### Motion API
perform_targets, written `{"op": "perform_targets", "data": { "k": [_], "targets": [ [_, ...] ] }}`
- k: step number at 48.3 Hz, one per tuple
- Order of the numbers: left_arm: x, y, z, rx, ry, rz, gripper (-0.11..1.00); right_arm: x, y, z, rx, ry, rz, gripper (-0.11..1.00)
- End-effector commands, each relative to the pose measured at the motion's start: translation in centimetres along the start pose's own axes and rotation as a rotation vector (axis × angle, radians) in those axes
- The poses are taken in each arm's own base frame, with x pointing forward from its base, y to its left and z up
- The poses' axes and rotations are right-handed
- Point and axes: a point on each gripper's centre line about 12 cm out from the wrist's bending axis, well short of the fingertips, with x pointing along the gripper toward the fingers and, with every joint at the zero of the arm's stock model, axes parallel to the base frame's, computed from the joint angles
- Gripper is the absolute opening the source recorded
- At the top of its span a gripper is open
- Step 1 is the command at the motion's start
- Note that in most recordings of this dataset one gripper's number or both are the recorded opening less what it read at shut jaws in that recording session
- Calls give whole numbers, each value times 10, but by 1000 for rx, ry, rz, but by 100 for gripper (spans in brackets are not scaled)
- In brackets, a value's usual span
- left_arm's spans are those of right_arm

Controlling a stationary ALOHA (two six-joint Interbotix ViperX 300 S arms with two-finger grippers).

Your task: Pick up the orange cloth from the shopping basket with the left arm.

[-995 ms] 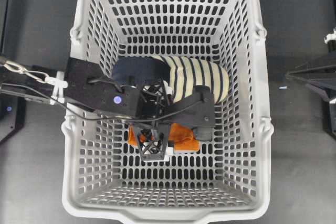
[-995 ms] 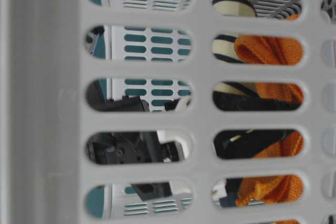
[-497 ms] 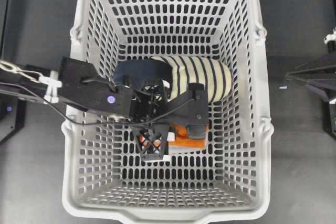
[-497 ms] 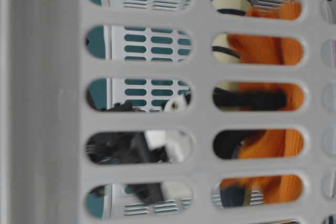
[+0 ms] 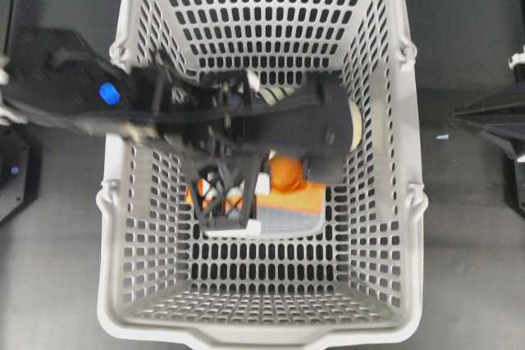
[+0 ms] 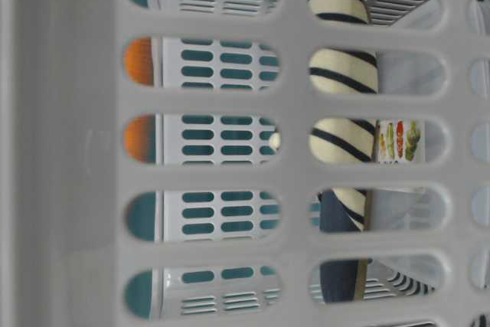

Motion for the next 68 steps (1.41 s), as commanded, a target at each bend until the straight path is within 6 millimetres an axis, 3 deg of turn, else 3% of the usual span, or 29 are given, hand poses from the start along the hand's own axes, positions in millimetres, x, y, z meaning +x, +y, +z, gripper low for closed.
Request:
{"op": "perform_targets", "data": {
  "k": [1, 5, 12, 68],
  "targets": [
    [-50, 1, 19, -8, -92, -6, 14, 1, 0, 4, 5, -12, 0, 0],
    [-63, 3, 23, -12, -91, -2, 14, 0, 0, 4, 5, -15, 0, 0],
    [-68, 8, 25, -23, -57, 10, 14, -1, 0, 5, 5, -21, 0, 0],
    [-66, 12, 24, -31, -47, 15, 14, -2, 0, 6, 5, -28, 0, 0]
  ]
}}
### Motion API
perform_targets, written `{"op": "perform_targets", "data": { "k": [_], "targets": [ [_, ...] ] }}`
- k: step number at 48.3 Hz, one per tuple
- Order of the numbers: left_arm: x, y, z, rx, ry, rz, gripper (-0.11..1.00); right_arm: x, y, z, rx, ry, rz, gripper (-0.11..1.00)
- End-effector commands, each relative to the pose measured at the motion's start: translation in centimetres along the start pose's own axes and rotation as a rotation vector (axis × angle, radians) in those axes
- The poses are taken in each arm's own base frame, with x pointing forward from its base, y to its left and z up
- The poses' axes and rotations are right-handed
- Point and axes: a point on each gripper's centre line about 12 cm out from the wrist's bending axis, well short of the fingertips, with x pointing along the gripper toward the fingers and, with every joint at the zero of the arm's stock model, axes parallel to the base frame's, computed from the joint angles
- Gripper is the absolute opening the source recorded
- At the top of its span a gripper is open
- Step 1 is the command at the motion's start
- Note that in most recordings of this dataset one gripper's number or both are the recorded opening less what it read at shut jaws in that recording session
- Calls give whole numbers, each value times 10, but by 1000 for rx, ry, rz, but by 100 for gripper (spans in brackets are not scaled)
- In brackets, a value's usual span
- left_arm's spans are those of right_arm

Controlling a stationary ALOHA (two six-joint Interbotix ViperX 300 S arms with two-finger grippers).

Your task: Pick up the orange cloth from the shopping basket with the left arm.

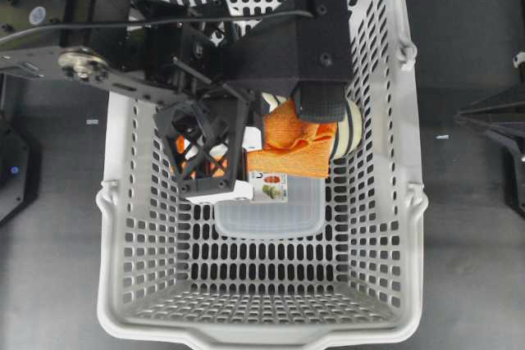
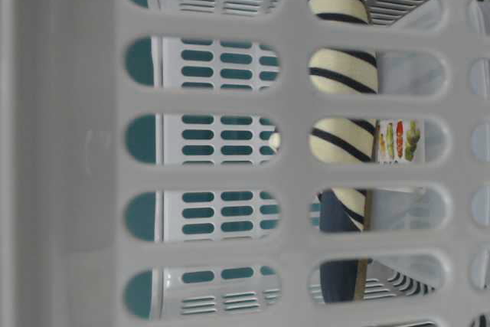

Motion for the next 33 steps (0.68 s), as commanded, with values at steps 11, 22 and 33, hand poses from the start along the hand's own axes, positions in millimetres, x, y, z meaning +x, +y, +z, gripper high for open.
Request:
{"op": "perform_targets", "data": {
  "k": [11, 22, 33],
  "targets": [
    [-12, 0, 4, -1, -35, -1, 14, 1, 0, 3, 5, -9, 0, 0],
    [-9, 2, 4, -3, -31, 1, 14, -2, 0, 2, 6, -9, 0, 0],
    [-7, 2, 4, -6, -26, 3, 14, -3, 0, -2, 18, 15, -1, 0]
  ]
}}
